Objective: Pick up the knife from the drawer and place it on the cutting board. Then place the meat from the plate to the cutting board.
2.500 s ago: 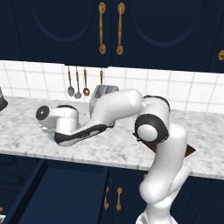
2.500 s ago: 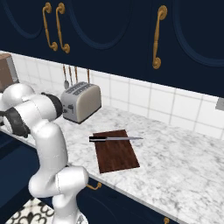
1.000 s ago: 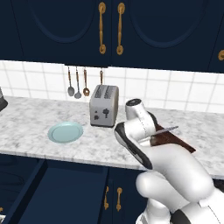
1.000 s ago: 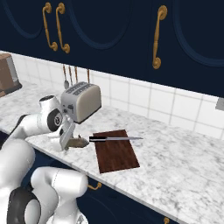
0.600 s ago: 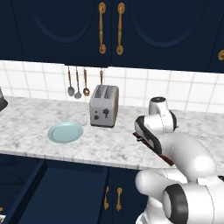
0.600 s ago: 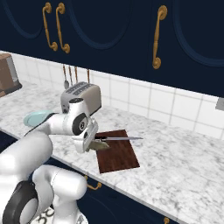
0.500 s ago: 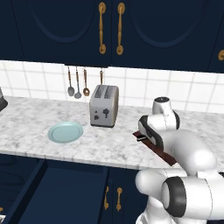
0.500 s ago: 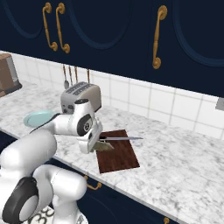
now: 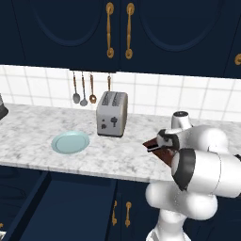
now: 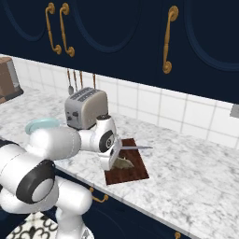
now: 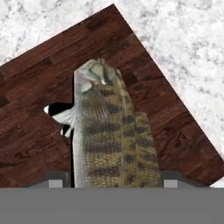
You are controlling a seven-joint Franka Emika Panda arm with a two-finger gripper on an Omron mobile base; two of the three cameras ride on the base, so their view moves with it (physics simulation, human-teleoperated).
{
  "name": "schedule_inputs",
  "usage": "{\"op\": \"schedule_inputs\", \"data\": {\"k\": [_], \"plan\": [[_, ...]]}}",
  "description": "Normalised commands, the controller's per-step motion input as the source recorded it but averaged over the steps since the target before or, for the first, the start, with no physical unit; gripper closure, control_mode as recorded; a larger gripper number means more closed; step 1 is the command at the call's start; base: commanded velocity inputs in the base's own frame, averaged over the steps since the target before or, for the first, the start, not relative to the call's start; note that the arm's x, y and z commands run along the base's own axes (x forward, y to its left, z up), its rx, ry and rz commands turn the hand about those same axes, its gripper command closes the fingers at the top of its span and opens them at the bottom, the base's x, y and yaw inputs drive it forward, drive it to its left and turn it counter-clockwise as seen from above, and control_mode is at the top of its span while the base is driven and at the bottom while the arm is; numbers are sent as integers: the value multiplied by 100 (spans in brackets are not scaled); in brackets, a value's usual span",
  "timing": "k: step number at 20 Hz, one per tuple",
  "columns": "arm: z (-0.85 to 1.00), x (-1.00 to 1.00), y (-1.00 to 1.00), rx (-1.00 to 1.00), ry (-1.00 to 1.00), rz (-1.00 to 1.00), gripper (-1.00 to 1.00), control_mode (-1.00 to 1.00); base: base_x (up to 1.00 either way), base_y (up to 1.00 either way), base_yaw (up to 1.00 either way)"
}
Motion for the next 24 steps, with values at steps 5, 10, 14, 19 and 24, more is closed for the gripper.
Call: {"op": "schedule_inputs", "data": {"k": [5, 10, 14, 19, 24], "plan": [[-32, 15, -19, 0, 3, 0, 100, -100, 0, 0, 0], [-35, 0, -3, 0, 1, 0, -100, -100, 0, 0, 0], [3, -12, 6, 1, 0, 0, -100, -100, 0, 0, 0], [34, -36, 4, 0, -5, 0, -100, -100, 0, 0, 0], [53, -38, 8, 0, -18, 0, -100, -100, 0, 0, 0]]}}
